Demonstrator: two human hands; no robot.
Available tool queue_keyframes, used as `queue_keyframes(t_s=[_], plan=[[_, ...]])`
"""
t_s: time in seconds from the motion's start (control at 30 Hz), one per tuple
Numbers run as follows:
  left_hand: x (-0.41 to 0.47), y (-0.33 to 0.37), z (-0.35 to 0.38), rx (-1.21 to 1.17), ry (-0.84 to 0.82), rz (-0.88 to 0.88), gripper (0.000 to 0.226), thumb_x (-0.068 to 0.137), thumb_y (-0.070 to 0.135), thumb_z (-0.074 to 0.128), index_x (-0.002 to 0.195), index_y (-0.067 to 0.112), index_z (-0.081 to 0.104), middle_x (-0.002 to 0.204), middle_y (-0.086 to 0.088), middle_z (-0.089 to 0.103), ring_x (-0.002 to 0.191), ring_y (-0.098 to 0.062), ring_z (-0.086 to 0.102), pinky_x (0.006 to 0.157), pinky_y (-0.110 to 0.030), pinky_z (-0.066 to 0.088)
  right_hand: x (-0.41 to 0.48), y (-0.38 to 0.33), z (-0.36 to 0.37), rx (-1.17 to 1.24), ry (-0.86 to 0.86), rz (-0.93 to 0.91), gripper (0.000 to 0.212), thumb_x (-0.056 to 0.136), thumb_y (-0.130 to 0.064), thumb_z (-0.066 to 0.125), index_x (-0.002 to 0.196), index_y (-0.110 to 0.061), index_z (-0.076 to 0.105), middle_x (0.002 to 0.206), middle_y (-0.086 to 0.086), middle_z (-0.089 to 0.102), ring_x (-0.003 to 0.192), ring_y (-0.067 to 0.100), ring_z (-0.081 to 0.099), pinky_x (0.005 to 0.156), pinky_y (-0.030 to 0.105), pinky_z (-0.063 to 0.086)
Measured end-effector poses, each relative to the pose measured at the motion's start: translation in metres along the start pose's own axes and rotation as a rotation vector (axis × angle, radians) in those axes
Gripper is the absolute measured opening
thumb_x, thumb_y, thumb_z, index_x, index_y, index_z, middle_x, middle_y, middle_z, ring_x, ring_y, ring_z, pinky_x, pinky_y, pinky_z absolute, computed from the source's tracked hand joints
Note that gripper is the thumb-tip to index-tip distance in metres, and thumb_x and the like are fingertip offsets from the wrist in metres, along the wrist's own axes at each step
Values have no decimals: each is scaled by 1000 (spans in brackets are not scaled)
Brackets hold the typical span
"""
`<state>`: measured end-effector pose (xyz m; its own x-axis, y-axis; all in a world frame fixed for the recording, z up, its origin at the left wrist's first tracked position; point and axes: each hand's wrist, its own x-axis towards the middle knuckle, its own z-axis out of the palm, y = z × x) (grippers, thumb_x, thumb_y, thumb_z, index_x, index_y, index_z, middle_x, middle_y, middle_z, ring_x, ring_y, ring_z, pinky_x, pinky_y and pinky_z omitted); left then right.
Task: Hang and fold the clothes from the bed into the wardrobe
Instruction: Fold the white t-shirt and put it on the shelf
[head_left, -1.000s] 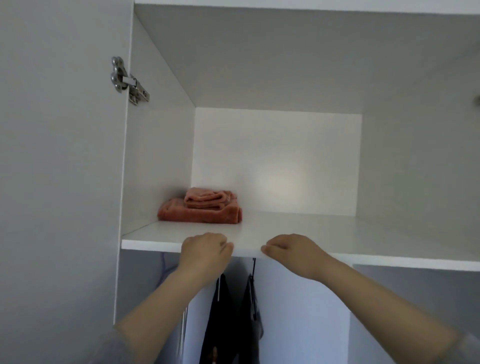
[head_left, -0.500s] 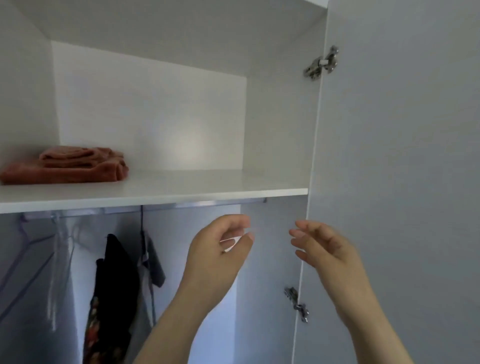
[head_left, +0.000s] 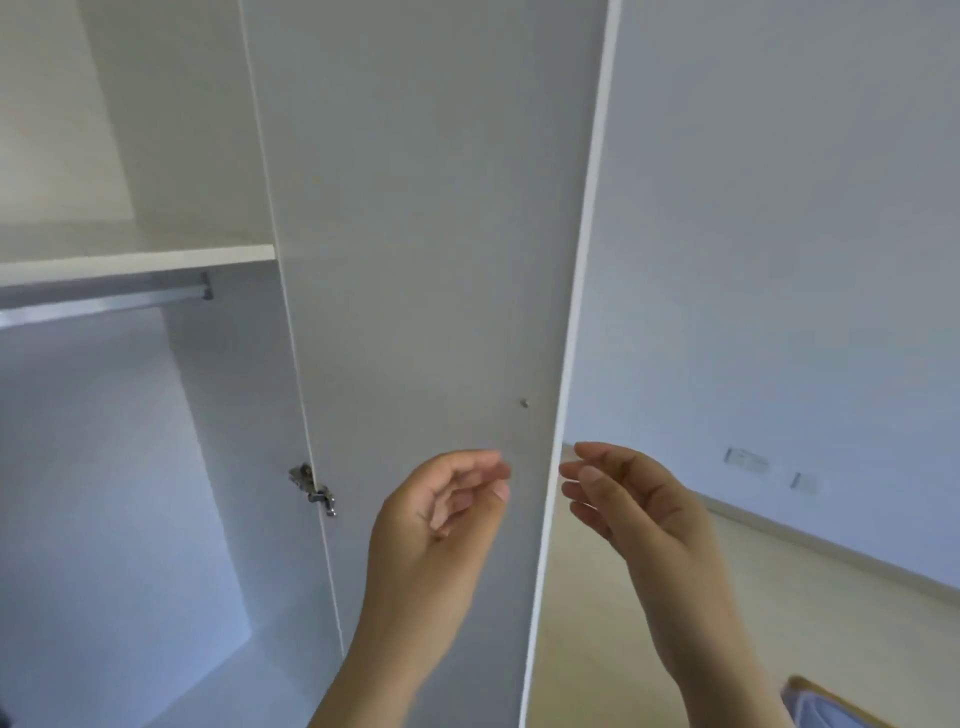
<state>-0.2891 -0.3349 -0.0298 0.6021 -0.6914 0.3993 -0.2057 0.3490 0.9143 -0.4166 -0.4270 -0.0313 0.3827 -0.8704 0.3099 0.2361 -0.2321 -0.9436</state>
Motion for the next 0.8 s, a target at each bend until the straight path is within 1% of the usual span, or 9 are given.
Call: queue_keyframes(t_s=[0.07,0.13,0.27,0.37,0.43,0.5,0.57,0.7,0.8], plan=[[1,-5,12,-9,-84,-17,17,87,5,66,98,18,72,94,6,75,92,-5,70,76,-9,49,-5,-3,-13,-18,84,3,17,90,-13,62,105,-15,70,95,1,76,93,18,71,89,28,56],[2,-9,21,-29,-164,-32,18,87,6,66,99,19,71,95,6,75,92,-7,70,76,-11,50,-12,-7,-23,-38,164,-3,17,90,-11,62,105,-15,69,95,2,76,93,20,71,88,29,57],[4,-14,31,-82,-298,-71,18,88,8,66,99,21,71,96,5,75,93,-12,70,82,-23,55,-26,-11,-32,-80,312,-7,17,92,-8,60,103,-16,70,95,2,76,92,19,71,86,29,56],[3,-20,33,-126,-399,-100,14,85,17,69,99,22,71,97,4,75,95,-13,70,85,-28,54,-39,-7,-32,-99,401,-2,17,92,-6,60,102,-16,70,94,3,76,92,21,71,84,29,57],[2,-27,35,-134,-457,-106,15,87,15,69,99,23,71,97,5,75,95,-13,70,87,-31,54,-46,-2,-33,-115,442,5,18,92,-5,59,102,-16,70,95,3,76,92,21,71,83,29,57],[1,-33,42,-135,-503,-118,18,88,10,67,99,24,71,97,6,75,95,-12,69,87,-31,54,-51,1,-37,-136,480,25,18,92,-5,59,102,-16,70,95,4,75,93,22,70,86,33,57],[0,-37,54,-145,-547,-135,19,88,11,66,100,25,71,97,7,75,96,-10,69,86,-30,54,-53,1,-46,-154,522,33,18,92,-6,60,103,-15,70,95,4,75,92,23,70,89,37,55],[1,-45,90,-167,-599,-150,19,88,10,67,100,24,71,95,8,75,94,-7,69,86,-28,54,-52,1,-76,-201,611,27,17,92,-6,60,103,-15,69,94,3,75,90,22,70,89,39,55],[2,-49,127,-194,-631,-158,17,88,9,66,99,21,71,94,6,75,92,-10,69,87,-29,53,-48,1,-108,-201,661,26,16,91,-6,61,103,-13,69,94,5,75,90,24,69,91,41,54]])
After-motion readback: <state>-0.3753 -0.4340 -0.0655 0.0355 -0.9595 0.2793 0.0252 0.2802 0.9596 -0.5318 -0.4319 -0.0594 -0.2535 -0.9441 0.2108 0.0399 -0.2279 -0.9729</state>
